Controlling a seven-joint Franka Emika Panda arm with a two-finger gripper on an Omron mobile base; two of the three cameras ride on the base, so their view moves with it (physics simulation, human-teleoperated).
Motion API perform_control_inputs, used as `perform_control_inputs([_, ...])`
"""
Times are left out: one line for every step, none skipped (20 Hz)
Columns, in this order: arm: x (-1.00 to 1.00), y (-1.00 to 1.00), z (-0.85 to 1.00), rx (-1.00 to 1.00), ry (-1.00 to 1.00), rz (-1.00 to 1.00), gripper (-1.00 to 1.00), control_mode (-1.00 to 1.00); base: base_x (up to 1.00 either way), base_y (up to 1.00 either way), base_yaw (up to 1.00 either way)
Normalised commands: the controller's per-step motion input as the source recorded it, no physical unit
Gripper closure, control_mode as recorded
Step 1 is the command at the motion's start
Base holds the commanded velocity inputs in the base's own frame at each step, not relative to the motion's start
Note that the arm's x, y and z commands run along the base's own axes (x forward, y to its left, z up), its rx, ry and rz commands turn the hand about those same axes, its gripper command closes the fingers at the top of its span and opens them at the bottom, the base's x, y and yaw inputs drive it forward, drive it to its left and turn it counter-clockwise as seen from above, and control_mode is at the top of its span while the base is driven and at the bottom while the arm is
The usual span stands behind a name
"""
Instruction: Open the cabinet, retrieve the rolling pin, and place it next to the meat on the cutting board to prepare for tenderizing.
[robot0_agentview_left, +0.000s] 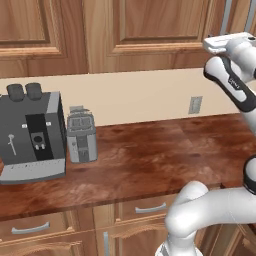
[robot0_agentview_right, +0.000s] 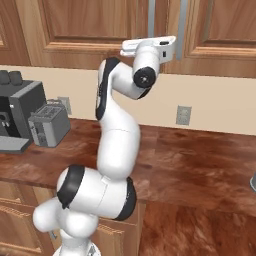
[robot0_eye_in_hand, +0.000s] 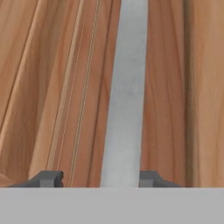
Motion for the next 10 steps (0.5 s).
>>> perform_control_inputs([0.02,0.15,-0.19,0.0,0.0,0.05,1.0,-1.0,0.0,0.0,0.0])
perform_control_inputs([0.0,0.17,-0.18,0.0,0.0,0.06,1.0,-1.0,0.0,0.0,0.0])
perform_control_inputs([0.0,0.18,-0.18,0.0,0.0,0.07,1.0,-1.0,0.0,0.0,0.0])
perform_control_inputs([0.0,0.18,-0.17,0.0,0.0,0.08,1.0,-1.0,0.0,0.0,0.0])
perform_control_inputs([0.0,0.21,-0.16,0.0,0.0,0.09,1.0,-1.0,0.0,0.0,0.0])
perform_control_inputs([-0.08,0.25,-0.13,0.0,0.0,0.11,1.0,-1.0,0.0,0.0,0.0])
perform_control_inputs([-0.21,0.24,-0.09,0.0,0.0,0.11,1.0,-1.0,0.0,0.0,0.0])
perform_control_inputs([-0.27,0.21,-0.05,0.0,0.0,0.1,1.0,-1.0,0.0,0.0,0.0])
perform_control_inputs([-0.36,0.16,-0.01,0.0,0.0,0.1,1.0,-1.0,0.0,0.0,0.0])
perform_control_inputs([-0.43,0.09,0.0,0.0,0.0,0.1,1.0,-1.0,0.0,0.0,0.0])
